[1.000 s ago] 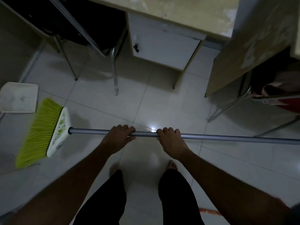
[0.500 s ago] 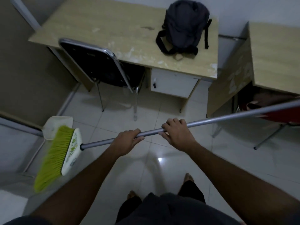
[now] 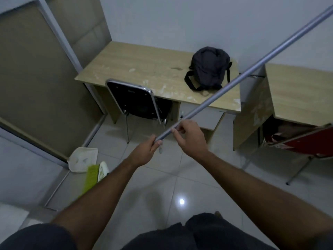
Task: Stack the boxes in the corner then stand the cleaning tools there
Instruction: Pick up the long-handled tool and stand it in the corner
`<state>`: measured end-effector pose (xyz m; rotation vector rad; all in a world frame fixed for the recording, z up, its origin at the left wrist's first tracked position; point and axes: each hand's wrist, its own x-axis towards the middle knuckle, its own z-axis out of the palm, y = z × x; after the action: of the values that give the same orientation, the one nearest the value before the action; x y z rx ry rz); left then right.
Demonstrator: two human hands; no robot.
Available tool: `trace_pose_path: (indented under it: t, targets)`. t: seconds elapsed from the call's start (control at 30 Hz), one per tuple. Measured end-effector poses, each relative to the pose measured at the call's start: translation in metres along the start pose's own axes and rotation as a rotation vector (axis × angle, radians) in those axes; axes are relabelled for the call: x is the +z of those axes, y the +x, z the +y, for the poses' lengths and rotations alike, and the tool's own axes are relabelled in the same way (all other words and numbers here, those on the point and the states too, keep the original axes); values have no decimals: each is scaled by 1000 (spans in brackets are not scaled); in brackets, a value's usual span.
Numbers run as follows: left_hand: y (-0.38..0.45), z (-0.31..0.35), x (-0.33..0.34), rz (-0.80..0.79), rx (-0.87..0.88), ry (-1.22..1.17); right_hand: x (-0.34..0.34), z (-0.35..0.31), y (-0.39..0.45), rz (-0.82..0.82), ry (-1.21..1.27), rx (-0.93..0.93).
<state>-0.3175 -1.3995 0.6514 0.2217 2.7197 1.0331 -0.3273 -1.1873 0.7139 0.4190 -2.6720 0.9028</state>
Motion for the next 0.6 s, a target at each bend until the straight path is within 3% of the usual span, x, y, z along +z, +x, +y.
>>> trace_pose_path:
  t: [0.23, 0.4, 0.6]
  targets:
    - [-5, 6, -27, 112, -76, -93, 1, -38, 41, -3, 499, 403]
    - [1, 18, -40, 169, -116, -154, 10, -57, 89, -271, 820, 422]
    - [20, 37, -58, 226, -204, -142, 27, -64, 140, -298, 993, 409]
